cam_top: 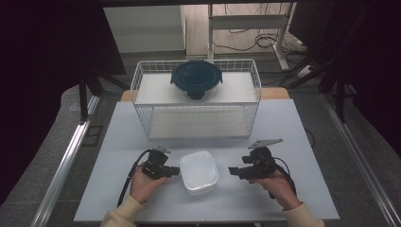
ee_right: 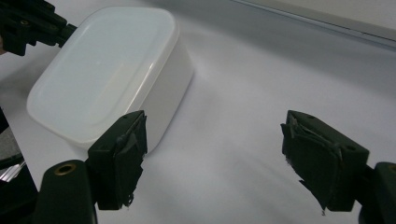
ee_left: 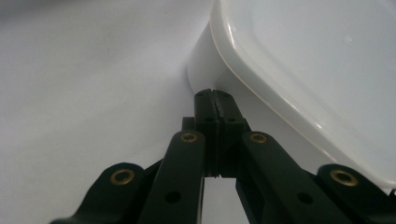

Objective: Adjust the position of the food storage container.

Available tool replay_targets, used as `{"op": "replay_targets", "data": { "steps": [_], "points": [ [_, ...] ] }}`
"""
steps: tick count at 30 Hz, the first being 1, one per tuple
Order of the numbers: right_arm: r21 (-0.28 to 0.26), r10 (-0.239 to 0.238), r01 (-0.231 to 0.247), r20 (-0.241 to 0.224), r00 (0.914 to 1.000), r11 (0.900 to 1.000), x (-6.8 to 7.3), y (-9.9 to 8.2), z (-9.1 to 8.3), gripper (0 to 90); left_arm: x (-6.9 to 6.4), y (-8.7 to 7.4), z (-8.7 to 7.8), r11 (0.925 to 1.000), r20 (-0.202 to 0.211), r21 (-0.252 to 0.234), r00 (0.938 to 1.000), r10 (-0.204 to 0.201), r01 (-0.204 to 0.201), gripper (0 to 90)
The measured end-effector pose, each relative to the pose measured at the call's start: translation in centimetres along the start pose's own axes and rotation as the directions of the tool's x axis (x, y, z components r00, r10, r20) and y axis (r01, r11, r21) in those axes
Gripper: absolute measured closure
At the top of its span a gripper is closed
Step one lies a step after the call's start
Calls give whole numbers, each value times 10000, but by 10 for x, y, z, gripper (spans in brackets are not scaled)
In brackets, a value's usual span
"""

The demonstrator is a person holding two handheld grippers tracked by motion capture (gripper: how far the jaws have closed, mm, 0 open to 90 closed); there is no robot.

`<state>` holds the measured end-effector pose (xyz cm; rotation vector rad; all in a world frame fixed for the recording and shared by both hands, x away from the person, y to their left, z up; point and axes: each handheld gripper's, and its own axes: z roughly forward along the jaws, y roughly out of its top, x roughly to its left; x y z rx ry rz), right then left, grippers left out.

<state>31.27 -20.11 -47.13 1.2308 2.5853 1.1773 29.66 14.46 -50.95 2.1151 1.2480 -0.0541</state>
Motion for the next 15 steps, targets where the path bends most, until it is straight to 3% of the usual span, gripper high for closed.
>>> {"op": "replay_targets", "data": {
  "steps": [5,11,12,14,15],
  "points": [
    [15,7,-7,13,10000,10000,0,0,1,217,-2,10,8,9998,147,-159,9998,-131,133,900],
    [41,-17,16,15,10000,10000,0,-1,1,217,-9,18,16,10000,238,-69,9997,61,-59,900],
    [32,-6,6,12,10000,10000,0,-1,1,217,-12,18,18,9995,319,-289,9994,-152,162,900],
    [-31,2,-2,41,10000,10000,-1,-1,0,218,-11,18,17,9997,336,-216,9994,-106,114,900],
    [-69,-20,20,53,10000,10000,-1,-1,-1,218,-8,18,14,9999,228,-26,9996,146,-145,899]
  ]
}}
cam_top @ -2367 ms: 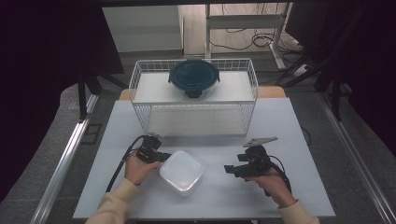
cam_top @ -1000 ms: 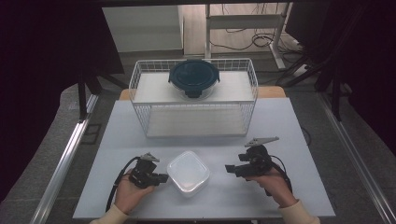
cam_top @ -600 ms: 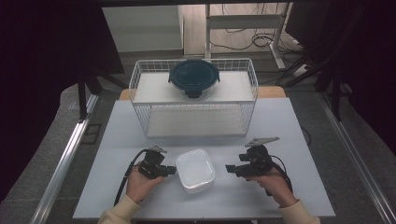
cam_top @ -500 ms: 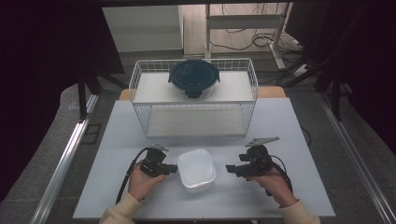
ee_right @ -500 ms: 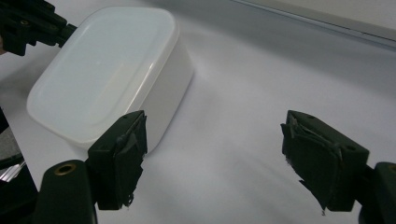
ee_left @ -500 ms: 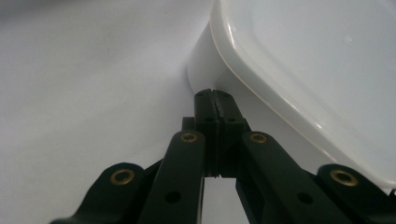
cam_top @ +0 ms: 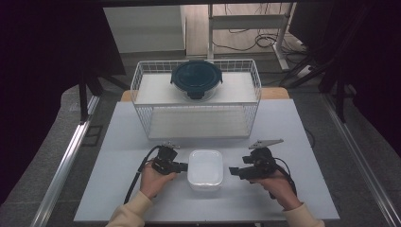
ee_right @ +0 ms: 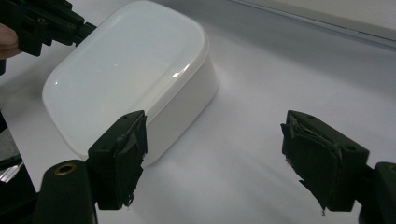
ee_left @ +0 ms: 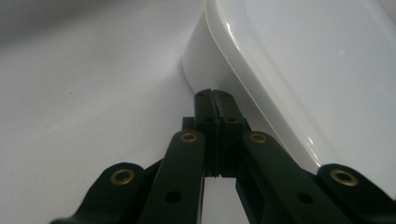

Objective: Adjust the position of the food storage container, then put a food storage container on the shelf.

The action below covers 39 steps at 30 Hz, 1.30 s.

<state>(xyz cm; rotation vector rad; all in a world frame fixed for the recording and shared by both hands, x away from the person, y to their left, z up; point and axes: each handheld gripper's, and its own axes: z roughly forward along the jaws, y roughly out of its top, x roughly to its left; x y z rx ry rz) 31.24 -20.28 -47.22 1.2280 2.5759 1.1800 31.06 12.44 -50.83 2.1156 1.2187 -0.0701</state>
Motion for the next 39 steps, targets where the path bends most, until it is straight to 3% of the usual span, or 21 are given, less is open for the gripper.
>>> {"op": "replay_targets", "data": {
  "steps": [4,8,10,11,15,18,21,26,30,34,39],
  "points": [
    [-159,87,-84,148,9999,9998,-1,0,-3,218,3,-2,-16,9979,-277,-627,9994,-189,171,898],
    [-320,31,-23,257,9997,9995,0,1,-6,218,5,-8,-37,9939,-604,-1107,9982,-70,2,881],
    [-341,-4,13,280,9996,9994,1,1,-6,218,5,-12,-44,9892,-946,-1468,9954,-157,16,805],
    [-362,-19,29,276,9996,9993,1,1,-7,218,6,-14,-47,9867,-1110,-1626,9936,-216,33,723],
    [-523,-2,19,328,9995,9986,0,4,-8,218,8,-19,-57,9837,-1189,-1785,9920,-421,204,462],
    [-994,5,55,602,9982,9950,0,5,-10,223,7,-23,-65,9802,-952,-1943,9938,-575,381,362],
    [-1326,-67,152,643,9979,9911,2,5,-13,223,7,-23,-71,9762,-767,-2110,9948,-672,497,317],
    [-1414,-63,130,479,9988,9899,3,5,-18,222,7,-23,-73,9736,-761,-2182,9935,-846,662,282],
    [-1346,-60,105,333,9994,9909,4,4,-19,222,6,-23,-74,9718,-512,-2222,9944,-924,789,257],
    [-1292,0,32,248,9997,9916,8,4,-19,218,4,-21,-70,9701,49,-2232,9953,-967,954,269],
    [-1288,216,-206,70,9997,9915,12,3,-17,216,4,-19,-64,9698,704,-2101,9913,-1111,1237,280]
  ]
}}
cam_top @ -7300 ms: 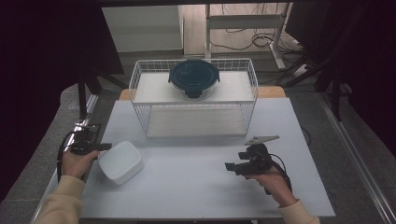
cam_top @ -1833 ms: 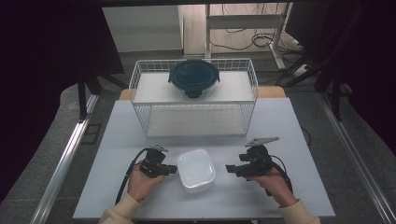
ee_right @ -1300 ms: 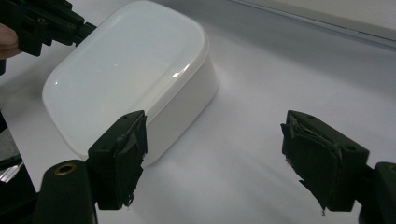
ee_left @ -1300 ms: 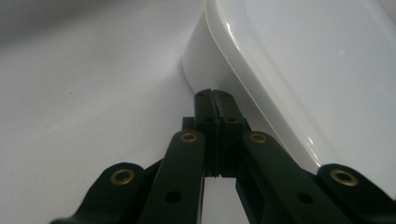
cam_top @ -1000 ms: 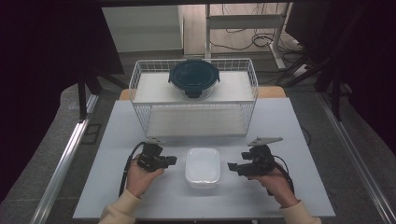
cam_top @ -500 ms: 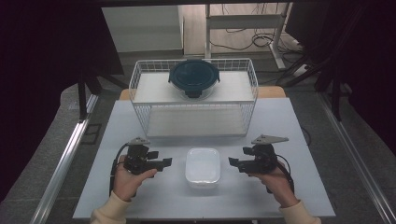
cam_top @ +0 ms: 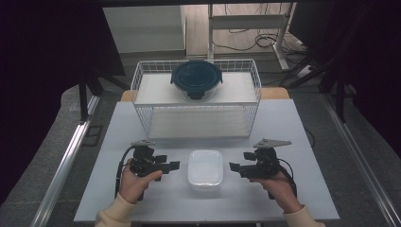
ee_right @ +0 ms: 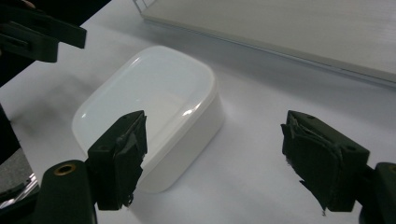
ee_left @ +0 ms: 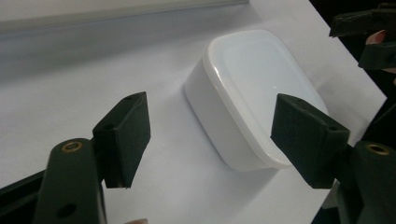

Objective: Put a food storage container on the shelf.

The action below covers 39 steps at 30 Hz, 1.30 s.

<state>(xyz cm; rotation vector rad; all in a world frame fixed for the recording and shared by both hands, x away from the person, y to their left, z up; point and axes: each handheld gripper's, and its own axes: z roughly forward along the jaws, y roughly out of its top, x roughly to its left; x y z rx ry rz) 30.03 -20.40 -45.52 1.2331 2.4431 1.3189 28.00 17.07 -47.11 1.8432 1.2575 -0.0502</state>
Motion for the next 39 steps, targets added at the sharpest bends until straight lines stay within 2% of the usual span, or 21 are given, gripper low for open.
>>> {"op": "replay_targets", "data": {
  "steps": [3,10,13,16,19,22,23,24,27,28,29,30,33,34,35,37,38,39],
  "points": [
    [-28,118,-118,-60,9999,9999,3,0,0,219,2,1,2,9999,286,27,9995,-150,149,282],
    [119,428,-424,-309,9986,9990,13,4,5,265,6,3,7,9986,607,-1,9967,-531,532,298],
    [233,783,-770,-606,9951,9968,14,6,11,299,6,1,14,9968,951,138,9922,-801,791,311],
    [326,1033,-1008,-877,9908,9944,15,6,19,330,6,2,20,9963,1091,289,9905,-840,813,330],
    [495,1188,-1146,-936,9885,9922,13,4,26,354,7,2,26,9939,1324,398,9854,-1070,1026,353],
    [608,1567,-1507,-1091,9816,9867,9,1,31,390,8,2,32,9917,1447,553,9818,-1230,1161,377],
    [753,1745,-1662,-1202,9773,9832,7,-1,36,407,9,1,35,9900,1527,630,9791,-1347,1263,392],
    [753,1745,-1662,-1202,9773,9832,7,-1,36,407,10,1,38,9880,1595,642,9759,-1492,1405,392],
    [845,2051,-1951,-1324,9697,9771,6,-4,42,444,18,-4,48,9756,2455,928,9450,-2159,1988,442],
    [896,2184,-2072,-1406,9657,9742,5,-5,44,454,19,-4,50,9748,2430,1033,9453,-2177,1979,464],
    [919,2222,-2108,-1401,9649,9732,5,-5,45,463,19,-5,52,9750,2273,1059,9497,-2152,1956,475],
    [959,2277,-2157,-1393,9637,9717,5,-5,46,474,19,-5,53,9744,2265,1075,9495,-2173,1973,492],
    [1039,2436,-2296,-1525,9578,9677,4,-6,49,500,18,-5,56,9717,2629,1140,9369,-2303,2069,555],
    [1064,2478,-2338,-1460,9578,9664,3,-6,50,514,18,-5,57,9719,2704,1128,9348,-2303,2068,589],
    [1077,2524,-2383,-1454,9566,9652,3,-6,50,527,17,-5,58,9691,2765,1156,9300,-2421,2179,620],
    [1215,2810,-2643,-1518,9476,9568,2,-9,52,550,17,-5,57,9700,2713,1101,9323,-2390,2167,632],
    [1209,3087,-2918,-1601,9376,9488,1,-10,52,563,16,-5,56,9697,2665,982,9329,-2420,2235,651],
    [1215,3335,-3162,-1676,9278,9409,-1,-12,52,600,17,-5,54,9715,2617,989,9363,-2343,2155,679]
  ]
}}
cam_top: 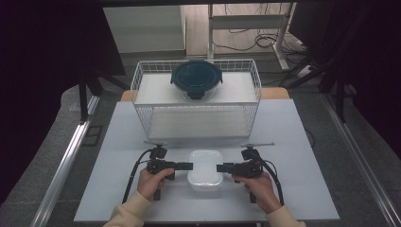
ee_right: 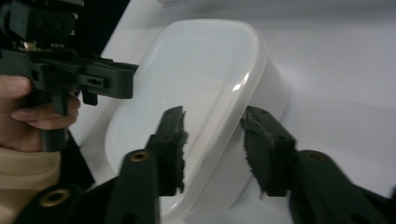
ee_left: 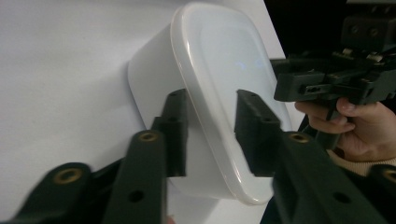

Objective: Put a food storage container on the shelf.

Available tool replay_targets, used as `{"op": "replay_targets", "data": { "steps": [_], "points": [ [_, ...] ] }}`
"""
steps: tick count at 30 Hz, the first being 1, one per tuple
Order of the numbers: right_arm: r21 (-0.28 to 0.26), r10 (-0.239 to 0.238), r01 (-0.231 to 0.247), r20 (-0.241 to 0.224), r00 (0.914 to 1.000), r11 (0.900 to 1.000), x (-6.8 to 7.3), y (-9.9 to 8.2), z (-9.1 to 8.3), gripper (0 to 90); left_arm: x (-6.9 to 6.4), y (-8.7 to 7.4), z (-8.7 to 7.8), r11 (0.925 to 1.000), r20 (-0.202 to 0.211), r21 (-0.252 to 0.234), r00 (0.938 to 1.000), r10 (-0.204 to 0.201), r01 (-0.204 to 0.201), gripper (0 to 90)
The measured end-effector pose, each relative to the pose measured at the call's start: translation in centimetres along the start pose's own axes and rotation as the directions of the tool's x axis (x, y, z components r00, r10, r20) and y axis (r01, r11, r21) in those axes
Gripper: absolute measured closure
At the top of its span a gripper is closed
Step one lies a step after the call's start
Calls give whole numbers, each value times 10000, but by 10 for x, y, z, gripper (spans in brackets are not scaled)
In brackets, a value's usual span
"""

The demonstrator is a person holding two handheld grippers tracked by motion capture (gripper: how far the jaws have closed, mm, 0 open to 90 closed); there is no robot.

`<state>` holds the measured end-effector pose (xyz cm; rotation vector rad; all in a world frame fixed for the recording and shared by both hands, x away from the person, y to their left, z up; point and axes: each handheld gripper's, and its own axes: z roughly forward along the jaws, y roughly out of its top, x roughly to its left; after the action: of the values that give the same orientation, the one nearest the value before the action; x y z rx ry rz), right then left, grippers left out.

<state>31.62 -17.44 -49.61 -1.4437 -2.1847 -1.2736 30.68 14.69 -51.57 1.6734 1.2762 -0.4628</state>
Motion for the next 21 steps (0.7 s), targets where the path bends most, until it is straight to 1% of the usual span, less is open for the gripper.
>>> {"op": "replay_targets", "data": {
  "steps": [1,3,4,6,7,8,11,12,14,16,17,19,21],
  "points": [
    [-23,184,-184,-170,9997,9998,-1,0,-2,634,-1,-1,-1,10000,56,-19,10000,-62,62,683],
    [-32,507,-508,-418,9978,9987,-3,-2,-5,663,-3,-2,-2,10000,-10,-55,10000,76,-76,694],
    [-57,532,-535,-452,9976,9986,-4,-2,-6,670,-4,-3,-3,9999,-1,-102,10000,30,-30,698],
    [-142,684,-694,-592,9959,9975,-3,-3,-9,697,-5,-5,-5,9998,182,-193,9998,-93,97,718],
    [-166,683,-694,-642,9956,9974,-3,-3,-10,707,-5,-5,-7,9996,267,-259,9996,-107,114,730],
    [-215,668,-684,-694,9954,9974,-3,-3,-11,719,-7,-6,-9,9996,292,-296,9996,4,5,743],
    [-414,550,-585,-826,9951,9974,0,-4,-16,769,-12,-7,-15,9987,234,-450,9995,235,-224,791],
    [-479,505,-548,-870,9949,9973,1,-4,-17,787,-16,-7,-18,9978,165,-521,9990,414,-405,807],
    [-574,342,-395,-908,9953,9976,4,-3,-20,795,-22,-8,-20,9960,-67,-572,9977,681,-684,807],
    [-688,127,-189,-894,9959,9975,7,-3,-22,795,-30,-7,-25,9926,-270,-682,9948,986,-1003,807],
    [-750,-57,-12,-914,9958,9972,11,-2,-25,795,-32,-7,-27,9915,-256,-730,9940,1064,-1080,807],
    [-869,-197,112,-970,9951,9962,15,0,-28,795,-38,-6,-32,9885,-285,-827,9918,1249,-1268,807],
    [-1052,-546,443,-979,9937,9935,24,3,-34,795,-47,-5,-40,9827,-372,-1014,9877,1519,-1550,806]
  ]
}}
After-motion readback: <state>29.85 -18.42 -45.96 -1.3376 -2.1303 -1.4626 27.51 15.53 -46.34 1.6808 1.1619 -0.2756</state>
